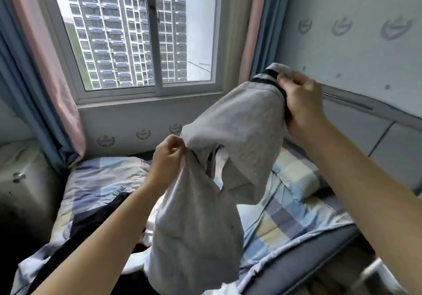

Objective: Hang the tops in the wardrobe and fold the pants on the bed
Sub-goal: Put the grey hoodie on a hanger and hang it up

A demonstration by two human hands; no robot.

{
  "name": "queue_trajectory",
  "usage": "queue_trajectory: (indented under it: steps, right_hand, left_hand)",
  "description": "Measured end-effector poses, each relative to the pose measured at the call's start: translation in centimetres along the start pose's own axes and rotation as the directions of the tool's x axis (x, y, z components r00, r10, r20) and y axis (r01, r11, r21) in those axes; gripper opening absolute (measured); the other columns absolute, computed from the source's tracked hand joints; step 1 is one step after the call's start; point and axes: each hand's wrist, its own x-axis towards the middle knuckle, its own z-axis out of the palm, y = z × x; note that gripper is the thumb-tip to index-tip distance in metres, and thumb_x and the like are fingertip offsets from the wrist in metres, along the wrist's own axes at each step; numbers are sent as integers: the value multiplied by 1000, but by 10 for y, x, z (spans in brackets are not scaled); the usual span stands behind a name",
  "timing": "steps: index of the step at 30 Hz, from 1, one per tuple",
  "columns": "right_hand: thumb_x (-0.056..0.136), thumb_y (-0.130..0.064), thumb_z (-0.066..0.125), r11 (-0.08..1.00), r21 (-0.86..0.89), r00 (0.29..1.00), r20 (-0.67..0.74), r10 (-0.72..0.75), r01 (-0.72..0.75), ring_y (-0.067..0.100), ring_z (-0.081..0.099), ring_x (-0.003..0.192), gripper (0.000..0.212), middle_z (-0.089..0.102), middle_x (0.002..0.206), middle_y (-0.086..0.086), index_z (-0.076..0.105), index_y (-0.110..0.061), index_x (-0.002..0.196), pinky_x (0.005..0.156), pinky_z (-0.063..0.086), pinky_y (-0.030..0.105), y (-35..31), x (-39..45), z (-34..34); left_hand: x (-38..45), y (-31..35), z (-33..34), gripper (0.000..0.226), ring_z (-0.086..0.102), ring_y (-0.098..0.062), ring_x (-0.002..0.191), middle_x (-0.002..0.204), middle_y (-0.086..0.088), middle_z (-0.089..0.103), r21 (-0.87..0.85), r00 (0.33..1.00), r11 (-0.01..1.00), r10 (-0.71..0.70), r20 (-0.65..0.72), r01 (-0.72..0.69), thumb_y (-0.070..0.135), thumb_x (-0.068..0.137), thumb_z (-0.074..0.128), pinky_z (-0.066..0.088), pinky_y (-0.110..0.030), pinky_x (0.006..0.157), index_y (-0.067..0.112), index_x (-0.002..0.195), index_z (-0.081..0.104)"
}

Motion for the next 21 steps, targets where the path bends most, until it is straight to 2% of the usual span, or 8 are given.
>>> queue_trajectory:
  steps: [5, 8, 10, 12, 14, 16, 18, 21]
  right_hand:
    - [87, -3, 51, 1000, -15, 995, -97, 12, -13, 29, 69, 97, 25, 72, 101, 15, 73, -11, 94, 87, 56, 38, 11, -7, -92]
    - [79, -11, 42, 972, -3, 971, -47, 233, -233, 17, 58, 61, 31, 60, 66, 6, 61, -24, 59, 53, 46, 23, 17, -16, -140]
    - [77, -25, 37, 869, 35, 869, 61, 491, -493, 20, 46, 57, 25, 48, 63, 5, 53, -25, 57, 53, 35, 24, 26, -25, -174]
    - [86, -45, 33, 700, -17, 683, 206, 701, -714, 27, 61, 58, 55, 64, 64, 11, 68, -16, 56, 57, 48, 26, 38, -35, -213]
    - [89, -71, 19, 547, -115, 497, 296, 816, -829, 33, 71, 86, 87, 73, 95, 18, 78, -7, 85, 76, 55, 39, 54, -47, -248]
    - [84, -81, 9, 425, -195, 362, 292, 885, -884, 39, 61, 112, 105, 65, 119, 22, 70, 0, 111, 102, 40, 49, 71, -56, -272]
    - [85, -79, 10, 348, -114, 304, 287, 908, -931, 41, 63, 107, 107, 64, 118, 27, 68, 8, 109, 101, 39, 50, 77, -60, -285]
    - [96, -63, 25, 251, 139, 283, 307, 909, -958, 40, 70, 79, 93, 68, 91, 31, 66, 21, 92, 78, 54, 44, 77, -58, -299]
  left_hand:
    - [4, 40, 37, 22, 56, -17, 65, 72, -1, 58, -352, 990, 927, -139, -3, 129, 14, 99, 53, 48, -31, 57, 21, 79, 57]
    - [-6, 58, 75, 28, 53, -15, 58, 66, 1, 58, -501, 980, 844, -187, 63, 193, 15, 101, 50, 41, -29, 50, 23, 75, 58]
    - [-14, 73, 96, 27, 55, -13, 55, 64, 3, 60, -594, 973, 773, -207, 98, 224, 13, 101, 50, 47, -26, 50, 21, 77, 59]
    - [-23, 92, 118, 23, 57, -9, 50, 60, 4, 62, -648, 967, 719, -207, 146, 252, 13, 101, 50, 50, -21, 48, 17, 80, 59]
    - [-34, 112, 140, 22, 58, -9, 49, 59, 4, 62, -643, 961, 715, -186, 204, 274, 14, 100, 51, 50, -20, 48, 16, 81, 61]
    - [-51, 131, 162, 23, 56, -9, 51, 61, 4, 62, -603, 950, 744, -141, 278, 287, 15, 99, 53, 49, -20, 49, 17, 79, 64]
    - [-72, 149, 184, 26, 56, -8, 53, 62, 4, 62, -564, 925, 774, -72, 373, 288, 16, 99, 54, 48, -19, 49, 19, 75, 66]
    - [-105, 171, 209, 24, 59, -7, 55, 67, 5, 64, -491, 828, 815, 24, 560, 309, 18, 94, 59, 49, -18, 50, 23, 72, 69]
